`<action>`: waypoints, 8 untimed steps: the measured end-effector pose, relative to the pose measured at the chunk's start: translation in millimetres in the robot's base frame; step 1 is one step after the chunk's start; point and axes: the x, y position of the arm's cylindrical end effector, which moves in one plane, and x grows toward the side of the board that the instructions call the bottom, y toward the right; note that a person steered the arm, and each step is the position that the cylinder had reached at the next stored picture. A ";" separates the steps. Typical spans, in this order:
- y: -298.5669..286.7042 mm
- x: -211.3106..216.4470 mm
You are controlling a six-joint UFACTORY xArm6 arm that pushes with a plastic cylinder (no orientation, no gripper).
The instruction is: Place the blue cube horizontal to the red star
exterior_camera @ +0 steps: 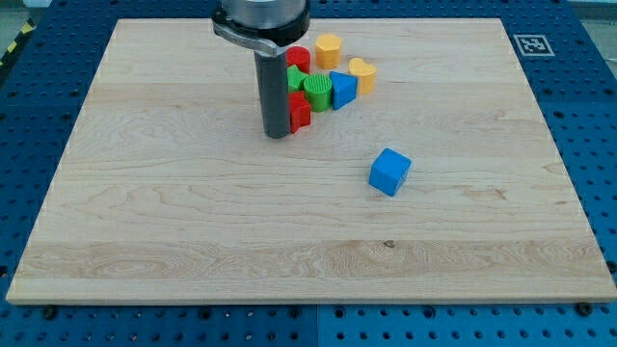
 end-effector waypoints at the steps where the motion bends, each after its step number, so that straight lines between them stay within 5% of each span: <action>1: 19.3 30.4; 3: 118.3 99.0; 4: 162.6 96.0; 6: 138.5 53.0; 8: 167.7 101.1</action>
